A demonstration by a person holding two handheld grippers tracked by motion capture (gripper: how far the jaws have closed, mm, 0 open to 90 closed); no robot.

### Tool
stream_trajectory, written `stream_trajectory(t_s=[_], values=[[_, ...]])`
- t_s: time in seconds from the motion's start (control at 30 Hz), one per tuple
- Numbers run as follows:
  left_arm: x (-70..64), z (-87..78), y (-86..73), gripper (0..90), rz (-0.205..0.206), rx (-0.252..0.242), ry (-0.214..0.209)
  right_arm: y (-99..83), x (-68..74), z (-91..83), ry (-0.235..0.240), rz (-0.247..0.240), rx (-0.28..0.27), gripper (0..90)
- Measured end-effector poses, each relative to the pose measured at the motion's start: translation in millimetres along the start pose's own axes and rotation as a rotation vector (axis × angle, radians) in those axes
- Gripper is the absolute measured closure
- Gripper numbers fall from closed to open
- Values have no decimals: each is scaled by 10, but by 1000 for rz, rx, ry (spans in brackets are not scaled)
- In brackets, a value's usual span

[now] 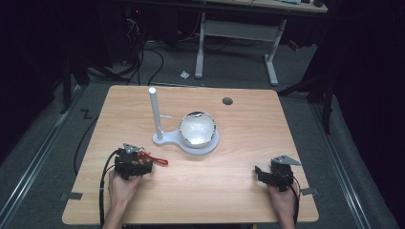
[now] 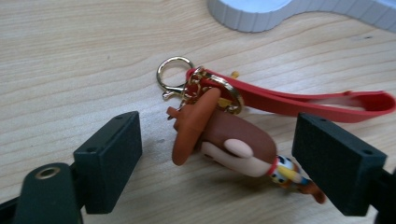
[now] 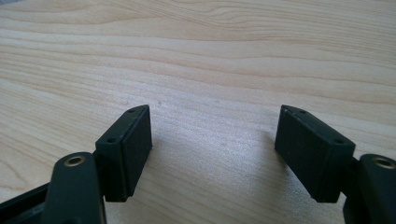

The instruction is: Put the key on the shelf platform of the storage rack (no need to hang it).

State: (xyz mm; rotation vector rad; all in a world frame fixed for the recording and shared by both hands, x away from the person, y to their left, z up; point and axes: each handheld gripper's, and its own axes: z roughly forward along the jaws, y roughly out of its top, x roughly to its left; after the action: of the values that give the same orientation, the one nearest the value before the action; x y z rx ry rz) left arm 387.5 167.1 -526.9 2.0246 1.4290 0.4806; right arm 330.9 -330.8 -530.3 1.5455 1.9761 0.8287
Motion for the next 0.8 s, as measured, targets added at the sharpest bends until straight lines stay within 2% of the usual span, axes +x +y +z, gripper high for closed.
stream_trajectory(t_s=[0.17,0.27,0.37,0.4,0.57,0.8], values=[[-16,4,4,240,6,-15,-4,0,0,0,0,-1,0,274],[-23,-1,4,327,11,-26,-6,0,0,0,0,-1,0,274],[-19,-13,3,379,7,-30,-1,0,1,0,0,-1,0,274],[-15,-16,4,444,3,-32,-2,0,1,0,0,-1,0,274],[-2,-21,4,456,0,-32,-19,0,0,1,-1,-2,0,273],[-24,-68,4,469,20,-57,-34,0,1,0,0,-1,1,273]])
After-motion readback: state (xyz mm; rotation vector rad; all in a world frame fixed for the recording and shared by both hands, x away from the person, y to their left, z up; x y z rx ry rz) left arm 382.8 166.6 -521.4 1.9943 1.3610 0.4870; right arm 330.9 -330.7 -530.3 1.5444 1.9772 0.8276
